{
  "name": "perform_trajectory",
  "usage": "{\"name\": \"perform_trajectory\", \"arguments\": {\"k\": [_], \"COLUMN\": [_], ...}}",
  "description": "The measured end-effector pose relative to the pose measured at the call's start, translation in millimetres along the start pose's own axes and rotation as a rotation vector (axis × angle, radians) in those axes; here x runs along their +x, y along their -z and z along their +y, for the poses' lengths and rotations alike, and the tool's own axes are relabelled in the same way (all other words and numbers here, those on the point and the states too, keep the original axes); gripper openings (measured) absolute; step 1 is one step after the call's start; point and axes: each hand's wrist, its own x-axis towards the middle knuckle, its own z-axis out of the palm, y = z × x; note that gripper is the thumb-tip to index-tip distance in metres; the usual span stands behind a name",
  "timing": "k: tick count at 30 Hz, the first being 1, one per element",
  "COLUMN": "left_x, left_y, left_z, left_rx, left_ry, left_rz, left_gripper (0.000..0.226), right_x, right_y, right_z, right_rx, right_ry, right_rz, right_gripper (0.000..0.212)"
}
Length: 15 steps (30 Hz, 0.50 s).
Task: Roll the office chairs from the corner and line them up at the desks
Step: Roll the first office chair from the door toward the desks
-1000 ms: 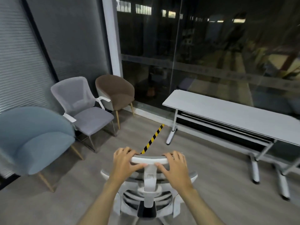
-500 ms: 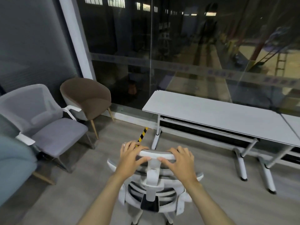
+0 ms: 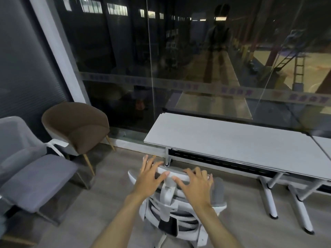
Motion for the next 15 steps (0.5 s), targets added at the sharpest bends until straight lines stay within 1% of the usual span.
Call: {"name": "perform_trajectory", "arguments": {"k": [4,8,11,15], "left_x": [54,104,135,158], "left_y": [-3,-7,-10,-12], "left_z": [-8,-25,-32,-33], "left_rx": [-0.028,-0.035,-0.036,-0.070], "left_ry": [-0.068,-0.159,-0.171,-0.188], "left_rz": [0.019,0.033,0.022,0.049], "left_gripper": [0.064,0.055,0.051,0.046], "right_x": [40,74,101,124], "right_y": [-24,-37,-45,-55], "right_z": [-3,-15,-23,-23], "right_rx": [-0.007,-0.018,-0.035,-0.033], "right_ry": [-0.060,-0.137,-0.175,-0.161], "right_rz": [0.048,0.083,0.081,0.133], "right_gripper": [0.072,0.071,0.067,0.063]}}
